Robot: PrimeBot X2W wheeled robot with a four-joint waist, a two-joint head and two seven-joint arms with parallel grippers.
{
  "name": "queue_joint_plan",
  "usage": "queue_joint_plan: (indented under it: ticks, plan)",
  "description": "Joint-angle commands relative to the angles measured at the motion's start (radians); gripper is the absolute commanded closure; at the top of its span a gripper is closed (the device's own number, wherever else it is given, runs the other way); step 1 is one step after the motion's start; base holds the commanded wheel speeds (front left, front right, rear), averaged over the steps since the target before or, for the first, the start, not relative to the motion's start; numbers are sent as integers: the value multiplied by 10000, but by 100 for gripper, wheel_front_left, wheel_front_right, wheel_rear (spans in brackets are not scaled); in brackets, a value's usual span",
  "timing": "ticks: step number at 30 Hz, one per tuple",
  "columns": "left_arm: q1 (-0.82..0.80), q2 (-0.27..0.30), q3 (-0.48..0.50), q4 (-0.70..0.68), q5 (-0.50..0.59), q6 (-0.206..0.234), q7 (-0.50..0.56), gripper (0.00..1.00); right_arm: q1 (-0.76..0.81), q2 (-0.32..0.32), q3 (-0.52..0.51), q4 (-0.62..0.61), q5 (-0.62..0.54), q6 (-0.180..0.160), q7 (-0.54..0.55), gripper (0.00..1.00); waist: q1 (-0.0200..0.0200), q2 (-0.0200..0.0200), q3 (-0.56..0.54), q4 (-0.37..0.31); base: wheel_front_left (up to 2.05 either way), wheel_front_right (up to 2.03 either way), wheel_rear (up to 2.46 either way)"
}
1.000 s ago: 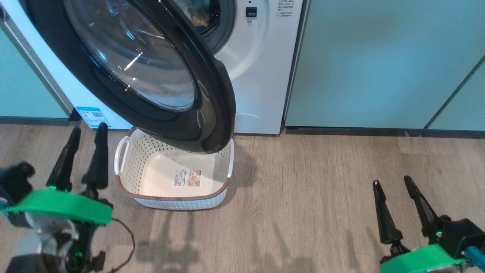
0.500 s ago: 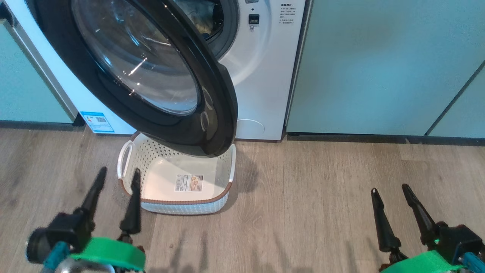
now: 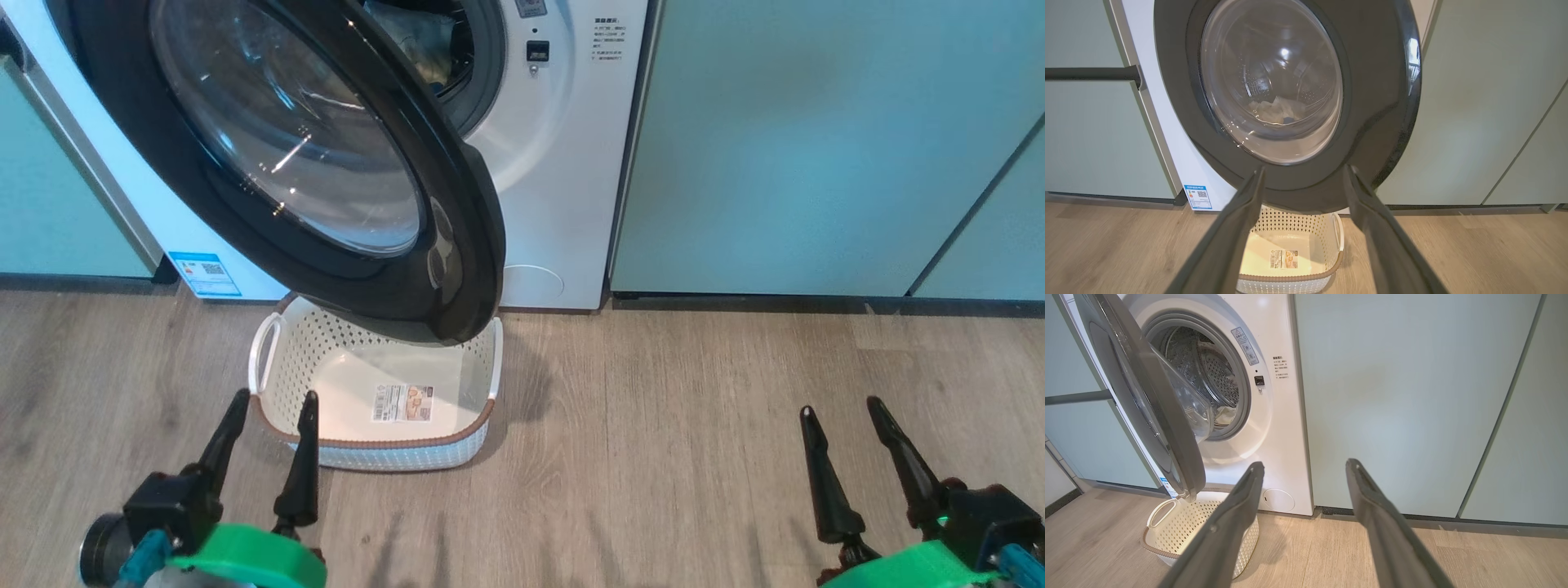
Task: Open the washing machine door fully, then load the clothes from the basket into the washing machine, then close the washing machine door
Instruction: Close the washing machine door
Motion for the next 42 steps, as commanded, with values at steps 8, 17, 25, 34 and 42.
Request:
queue_joint_plan:
  ticks: [8, 17, 25, 34, 42]
  plan:
    - [-284, 80, 644, 17, -254, 177, 172, 0, -152, -9, 99, -365, -54, -29, -21, 0, 0, -1, -59, -34, 0, 0, 0]
    - [-259, 102, 613, 75, -361, 170, 181, 0, -125, -9, 37, -323, 54, -29, -73, 0, 0, -1, -114, -88, 0, 0, 0]
    - [-248, 147, 573, 93, -394, 189, 209, 0, -78, -9, 175, -244, 293, -29, -34, 100, 0, -1, -131, -136, 0, 0, 0]
    - [-265, 171, 537, 77, -425, 232, 198, 0, -48, -9, 183, -243, 413, -29, -3, 100, 0, -1, -146, -101, 0, 0, 0]
    - [-337, 219, 459, 42, -412, 232, 223, 0, -53, -9, 96, -94, 656, -29, -21, 100, 0, -1, -113, 256, 0, 0, 0]
